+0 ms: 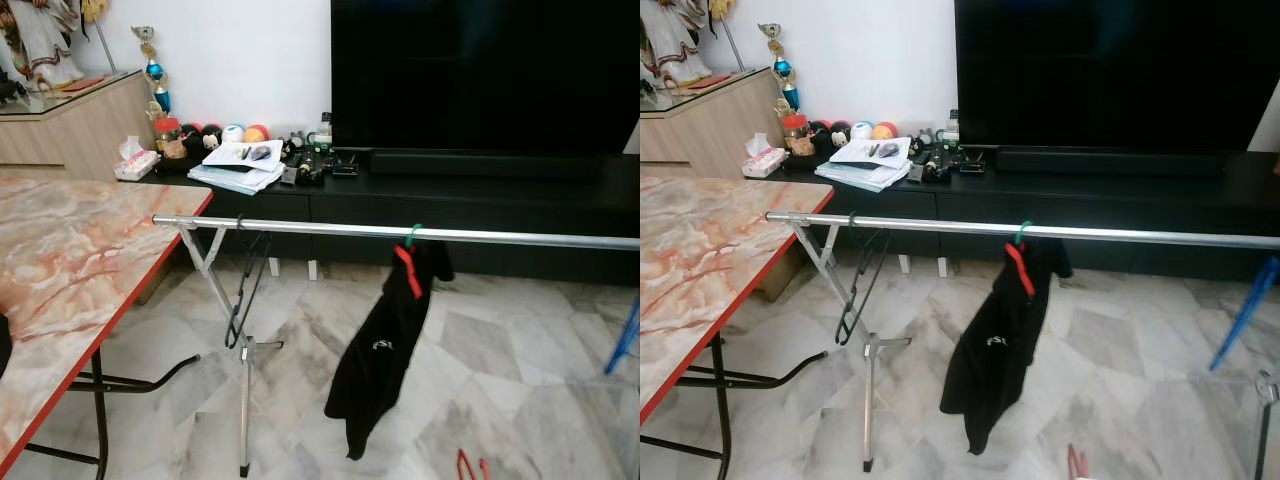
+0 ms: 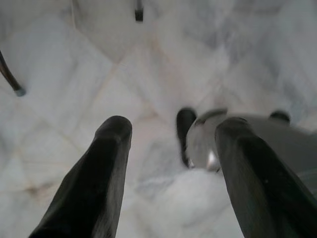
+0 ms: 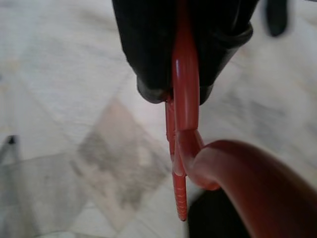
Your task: Hang hanger
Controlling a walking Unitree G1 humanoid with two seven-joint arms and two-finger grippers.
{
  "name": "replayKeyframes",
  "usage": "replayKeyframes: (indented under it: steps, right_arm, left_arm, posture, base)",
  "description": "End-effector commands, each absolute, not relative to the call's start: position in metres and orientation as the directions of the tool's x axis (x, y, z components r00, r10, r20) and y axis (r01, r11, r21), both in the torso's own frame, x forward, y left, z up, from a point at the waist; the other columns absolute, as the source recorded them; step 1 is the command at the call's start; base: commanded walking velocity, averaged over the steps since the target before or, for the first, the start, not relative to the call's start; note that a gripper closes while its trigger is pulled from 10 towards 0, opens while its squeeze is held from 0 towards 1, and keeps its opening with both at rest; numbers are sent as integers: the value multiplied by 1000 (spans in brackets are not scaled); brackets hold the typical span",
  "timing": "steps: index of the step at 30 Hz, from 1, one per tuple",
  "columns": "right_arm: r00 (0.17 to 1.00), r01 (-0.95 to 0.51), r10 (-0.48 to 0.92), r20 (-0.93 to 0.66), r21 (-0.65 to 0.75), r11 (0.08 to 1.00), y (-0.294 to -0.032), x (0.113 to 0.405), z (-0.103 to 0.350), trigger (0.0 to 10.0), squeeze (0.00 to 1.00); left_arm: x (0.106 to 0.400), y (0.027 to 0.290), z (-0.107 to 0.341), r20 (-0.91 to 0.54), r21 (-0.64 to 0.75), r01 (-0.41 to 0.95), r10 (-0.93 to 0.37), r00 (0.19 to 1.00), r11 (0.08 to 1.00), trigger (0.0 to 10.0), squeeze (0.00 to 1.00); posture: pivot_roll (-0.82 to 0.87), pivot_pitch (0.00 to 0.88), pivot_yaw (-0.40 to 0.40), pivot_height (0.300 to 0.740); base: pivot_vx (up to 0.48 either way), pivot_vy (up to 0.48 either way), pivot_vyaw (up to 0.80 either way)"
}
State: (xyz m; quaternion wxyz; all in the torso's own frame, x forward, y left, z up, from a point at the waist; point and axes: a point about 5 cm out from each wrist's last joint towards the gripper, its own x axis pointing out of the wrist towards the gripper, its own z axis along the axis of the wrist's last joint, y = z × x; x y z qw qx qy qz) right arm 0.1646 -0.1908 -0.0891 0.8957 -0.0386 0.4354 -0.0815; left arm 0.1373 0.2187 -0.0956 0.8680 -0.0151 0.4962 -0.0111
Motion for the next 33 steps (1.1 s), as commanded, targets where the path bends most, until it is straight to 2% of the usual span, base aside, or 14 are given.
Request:
replayKeyframes:
  steps: [1, 3, 22, 33]
  right_arm:
    - [588, 137, -208, -782, -158, 978, -201, 158, -90, 10000, 0]
    - [594, 139, -209, -777, -157, 978, -202, 160, -90, 10000, 0]
    - [630, 149, -226, -743, -170, 974, -203, 174, -83, 10000, 0]
    - [648, 152, -223, -728, -164, 975, -201, 182, -79, 10000, 0]
  left_arm:
    - [146, 212, -94, -850, -44, 28, -52, 524, 999, 10000, 0]
    - [145, 212, -94, -851, -44, 28, -52, 522, 999, 10000, 0]
    - [142, 215, -95, -857, -38, 19, -42, 513, 999, 10000, 0]
    - [145, 214, -94, -851, -45, 14, -45, 523, 999, 10000, 0]
  posture:
    - [18, 0, 72, 740]
    - [17, 0, 73, 740]
    - [36, 0, 71, 740]
    - [45, 0, 64, 740]
  base:
    - [259, 0, -800]
    - [257, 0, -709]
    - [246, 0, 0]
    - [44, 0, 0]
